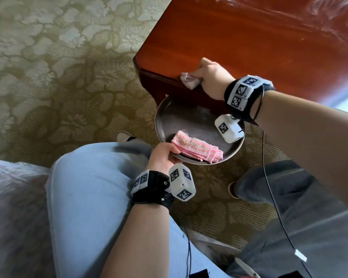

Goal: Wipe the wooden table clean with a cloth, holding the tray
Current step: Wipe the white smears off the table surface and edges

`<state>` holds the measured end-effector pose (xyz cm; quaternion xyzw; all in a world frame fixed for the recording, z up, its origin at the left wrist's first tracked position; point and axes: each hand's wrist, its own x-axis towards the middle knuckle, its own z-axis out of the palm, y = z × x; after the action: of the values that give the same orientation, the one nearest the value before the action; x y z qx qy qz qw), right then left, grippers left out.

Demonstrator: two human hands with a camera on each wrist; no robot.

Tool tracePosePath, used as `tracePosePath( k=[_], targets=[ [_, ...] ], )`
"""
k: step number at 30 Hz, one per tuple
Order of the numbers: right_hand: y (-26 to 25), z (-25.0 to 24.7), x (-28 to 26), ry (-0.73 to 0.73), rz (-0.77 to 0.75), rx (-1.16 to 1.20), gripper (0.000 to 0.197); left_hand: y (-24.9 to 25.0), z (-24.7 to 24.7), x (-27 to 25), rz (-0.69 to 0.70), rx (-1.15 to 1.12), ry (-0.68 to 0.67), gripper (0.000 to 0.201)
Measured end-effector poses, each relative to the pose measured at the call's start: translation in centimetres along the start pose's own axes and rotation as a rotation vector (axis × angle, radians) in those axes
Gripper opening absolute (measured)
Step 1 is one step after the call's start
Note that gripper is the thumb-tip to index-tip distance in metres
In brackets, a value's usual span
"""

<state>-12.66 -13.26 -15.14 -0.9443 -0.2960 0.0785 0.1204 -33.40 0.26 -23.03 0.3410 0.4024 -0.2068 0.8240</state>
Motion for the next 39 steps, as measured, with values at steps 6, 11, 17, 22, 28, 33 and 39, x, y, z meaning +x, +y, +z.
tracePosePath(
  k=[6,11,17,22,28,33,39],
  targets=[
    [0.9,-2.0,-2.9,0.085,-0.117,-0.013,0.032,-0.3,0.5,-1.7,0.033,0.083,-0.025,0.043],
    [4.9,-3.1,-2.2,0.358,0.372,0.048,0.038,0.6,0.3,-1.4,-0.047,0.100,-0.084,0.042],
    [2.9,-2.4,-1.3,0.083,0.522,0.019,0.053,0.2,0.2,-0.7,-0.004,-0.002,-0.046,0.054],
    [1.0,-1.3,-1.2,0.074,0.340,0.074,0.056,0.0,0.7,0.0,0.037,0.033,0.016,0.064],
    [0.3,0.2,-3.1,0.103,0.130,0.097,0.053,0.5,-0.2,-1.2,-0.068,0.187,-0.089,0.038],
    [-0.8,0.7,-6.4,0.081,0.036,0.089,0.031,-0.1,0.9,-2.2,-0.008,0.233,0.054,0.017],
    [-0.5,1.5,-11.1,0.144,0.040,0.161,0.040,-0.8,1.0,-4.1,-0.049,0.283,0.114,0.028]
  ],
)
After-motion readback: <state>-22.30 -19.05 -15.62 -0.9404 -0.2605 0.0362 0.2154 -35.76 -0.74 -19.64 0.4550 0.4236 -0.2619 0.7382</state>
